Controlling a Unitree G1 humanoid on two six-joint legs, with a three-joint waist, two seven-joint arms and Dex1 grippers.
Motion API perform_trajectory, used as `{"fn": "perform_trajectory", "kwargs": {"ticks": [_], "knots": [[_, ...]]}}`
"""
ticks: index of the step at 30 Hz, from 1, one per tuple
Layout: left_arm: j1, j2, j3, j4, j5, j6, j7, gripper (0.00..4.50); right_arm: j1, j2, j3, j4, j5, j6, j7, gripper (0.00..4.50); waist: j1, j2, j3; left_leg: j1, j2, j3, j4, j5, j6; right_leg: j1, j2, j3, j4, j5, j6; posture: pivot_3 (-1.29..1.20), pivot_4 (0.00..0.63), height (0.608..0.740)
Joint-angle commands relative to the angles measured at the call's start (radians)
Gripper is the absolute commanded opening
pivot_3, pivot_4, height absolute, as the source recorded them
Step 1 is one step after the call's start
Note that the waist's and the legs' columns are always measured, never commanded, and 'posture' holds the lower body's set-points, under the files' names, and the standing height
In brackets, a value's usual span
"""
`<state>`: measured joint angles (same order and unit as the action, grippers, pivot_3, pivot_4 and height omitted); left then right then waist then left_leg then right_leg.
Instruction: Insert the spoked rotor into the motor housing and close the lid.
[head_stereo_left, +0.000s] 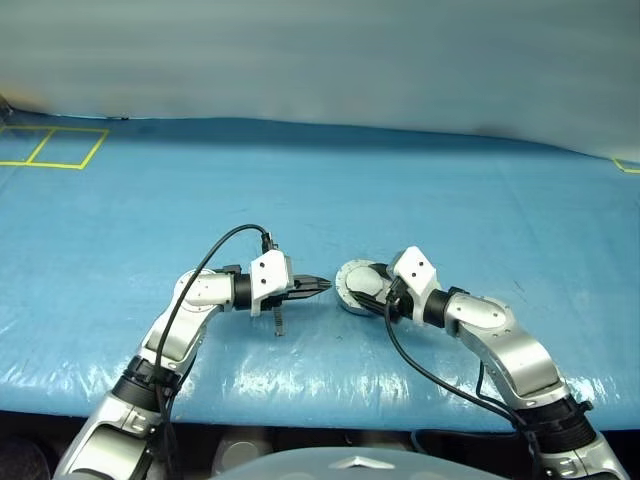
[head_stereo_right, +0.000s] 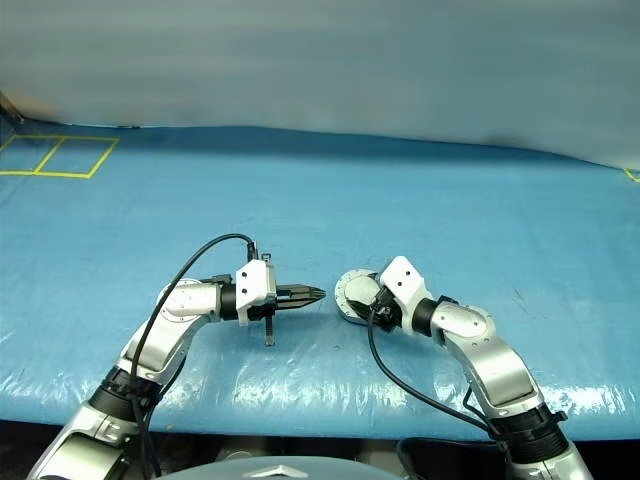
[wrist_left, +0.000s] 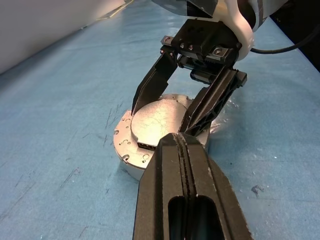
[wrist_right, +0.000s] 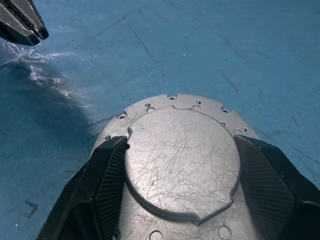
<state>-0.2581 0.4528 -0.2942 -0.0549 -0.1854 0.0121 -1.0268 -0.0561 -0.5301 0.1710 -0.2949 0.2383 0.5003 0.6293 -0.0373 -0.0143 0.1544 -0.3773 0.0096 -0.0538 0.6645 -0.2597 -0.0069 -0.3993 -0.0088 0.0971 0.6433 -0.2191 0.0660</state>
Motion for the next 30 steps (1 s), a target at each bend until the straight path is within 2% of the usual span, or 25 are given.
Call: {"fn": "perform_trajectory", "kwargs": {"ticks": [1,10,14,20,23,26,30], "knots": [[0.002,-0.004,0.002,-0.046,-0.008,-0.002,0.005,0.0,0.065,0.021,-0.016,0.088,-0.017,0.049,-0.048,3.03,0.0,-0.001,-0.001,0.0,0.0,0.0,0.0,0.0,0.0,0.0,0.0,0.0,0.0,0.0,0.0,0.0,0.15,0.74],[0.0,-0.007,-0.002,-0.039,-0.003,-0.005,0.004,0.0,0.163,0.037,-0.002,0.088,-0.042,0.042,-0.091,3.03,0.013,-0.008,-0.009,0.002,0.0,-0.001,0.0,0.0,0.0,0.002,-0.001,-0.001,-0.001,0.0,0.0,0.0,0.15,0.74],[-0.004,-0.013,-0.005,-0.032,0.0,-0.008,0.005,0.0,0.178,0.105,-0.096,0.052,0.051,0.05,-0.125,3.03,0.018,-0.009,-0.01,0.001,0.0,-0.003,-0.001,0.0,0.0,0.002,-0.001,-0.002,-0.002,-0.001,-0.001,0.0,0.15,0.74],[-0.005,-0.015,-0.005,-0.029,0.003,-0.01,0.002,0.0,0.199,0.034,-0.042,-0.032,-0.047,-0.016,-0.119,3.03,0.023,-0.007,-0.009,0.0,-0.001,-0.002,-0.003,0.0,0.0,0.001,-0.002,-0.002,-0.003,-0.002,-0.001,0.0,0.15,0.74],[-0.008,-0.016,-0.004,-0.027,0.003,-0.01,0.003,0.0,0.194,0.022,-0.056,-0.068,-0.062,-0.011,-0.143,3.03,0.024,-0.005,-0.008,-0.001,-0.001,-0.002,-0.004,0.0,0.0,0.0,-0.002,-0.002,-0.003,-0.002,-0.001,0.0,0.15,0.74],[-0.009,-0.017,-0.004,-0.027,0.004,-0.011,0.004,0.0,0.176,0.055,-0.117,-0.11,-0.004,0.034,-0.168,3.03,0.024,-0.004,-0.006,-0.002,-0.001,-0.002,-0.005,0.0,0.0,-0.001,-0.002,-0.002,-0.003,-0.002,-0.001,0.0,0.15,0.74],[-0.011,-0.016,-0.005,-0.028,0.006,-0.01,0.003,0.0,0.146,0.11,-0.207,-0.248,0.216,0.099,-0.119,3.03,0.022,-0.002,-0.001,-0.003,-0.001,-0.002,-0.004,0.0,0.0,-0.002,-0.002,-0.001,-0.003,-0.002,-0.001,0.0,0.15,0.74]]}}
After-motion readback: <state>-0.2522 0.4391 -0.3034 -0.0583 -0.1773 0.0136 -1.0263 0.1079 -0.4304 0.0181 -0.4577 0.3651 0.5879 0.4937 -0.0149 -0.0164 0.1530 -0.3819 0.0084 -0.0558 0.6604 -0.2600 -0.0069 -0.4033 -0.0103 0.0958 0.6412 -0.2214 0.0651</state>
